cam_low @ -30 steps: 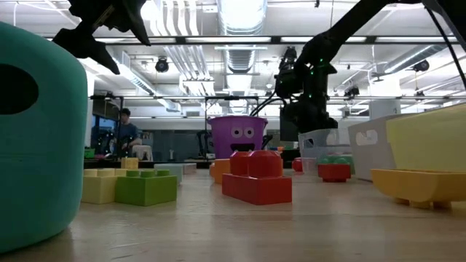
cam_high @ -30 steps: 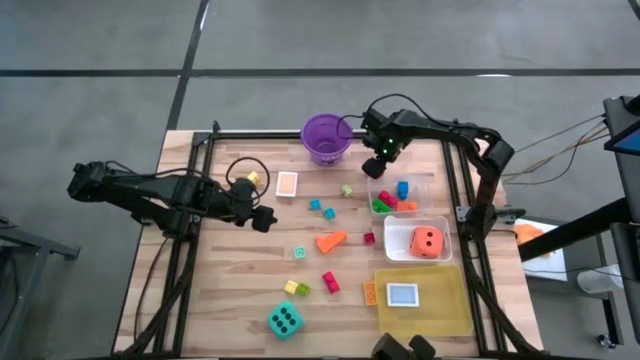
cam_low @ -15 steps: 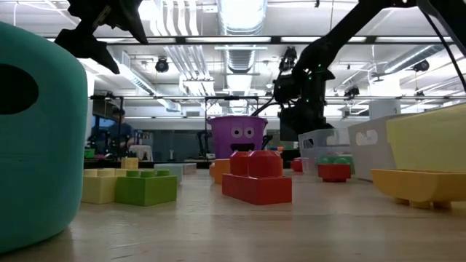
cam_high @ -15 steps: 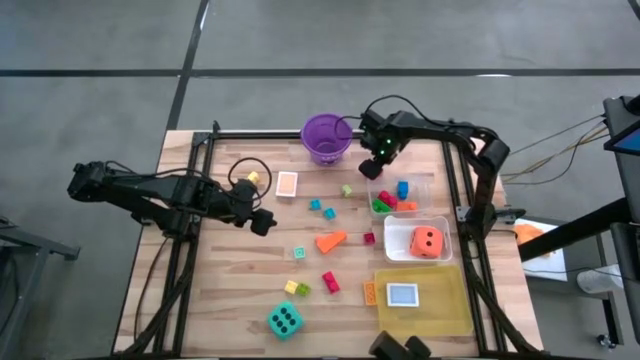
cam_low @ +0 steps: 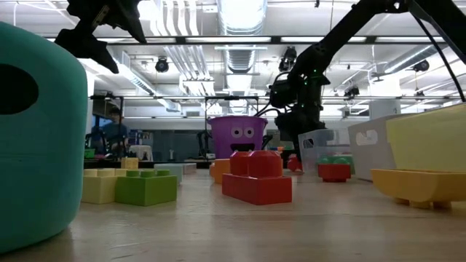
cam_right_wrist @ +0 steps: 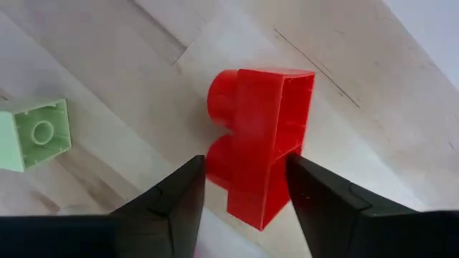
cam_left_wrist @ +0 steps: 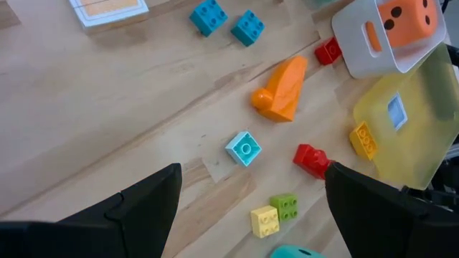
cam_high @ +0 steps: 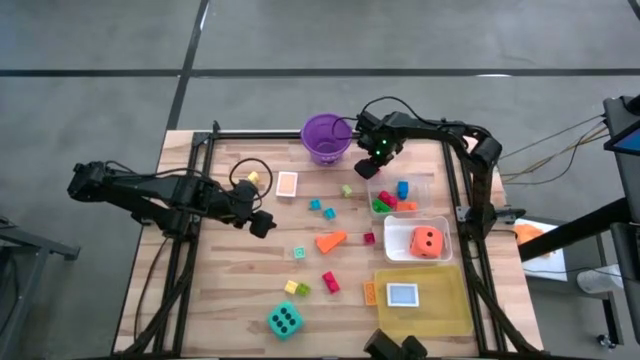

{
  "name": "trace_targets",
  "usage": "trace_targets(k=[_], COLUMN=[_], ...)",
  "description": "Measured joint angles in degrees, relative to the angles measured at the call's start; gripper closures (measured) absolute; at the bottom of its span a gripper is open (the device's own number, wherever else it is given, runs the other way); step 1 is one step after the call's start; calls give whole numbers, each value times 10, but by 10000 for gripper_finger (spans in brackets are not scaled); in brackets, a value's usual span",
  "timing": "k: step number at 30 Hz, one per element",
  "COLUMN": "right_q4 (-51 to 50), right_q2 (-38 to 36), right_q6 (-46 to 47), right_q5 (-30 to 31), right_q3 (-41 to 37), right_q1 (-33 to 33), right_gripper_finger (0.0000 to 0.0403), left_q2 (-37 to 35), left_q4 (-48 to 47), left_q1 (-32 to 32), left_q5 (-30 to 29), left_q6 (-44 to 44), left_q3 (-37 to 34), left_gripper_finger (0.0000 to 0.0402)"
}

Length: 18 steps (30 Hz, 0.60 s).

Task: Pick & Place Toys
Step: Put the red game piece into the transparent bin

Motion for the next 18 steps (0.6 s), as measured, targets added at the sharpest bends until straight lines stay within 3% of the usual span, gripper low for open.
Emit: trace_targets(k=[9, 18], right_q4=[-2, -36], right_q2=[0, -11], right_q6=[2, -3], right_q5=[-1, -1], right_q3=[-1, -2], right_q1=[0, 2], right_gripper_finger=[381, 392], left_q2=[0, 0], left_q4=[0, 0], left_q1=[0, 0], left_q5=[4, 4], left_q6=[0, -2], left_q3=[0, 0], left_gripper_finger=[70, 70])
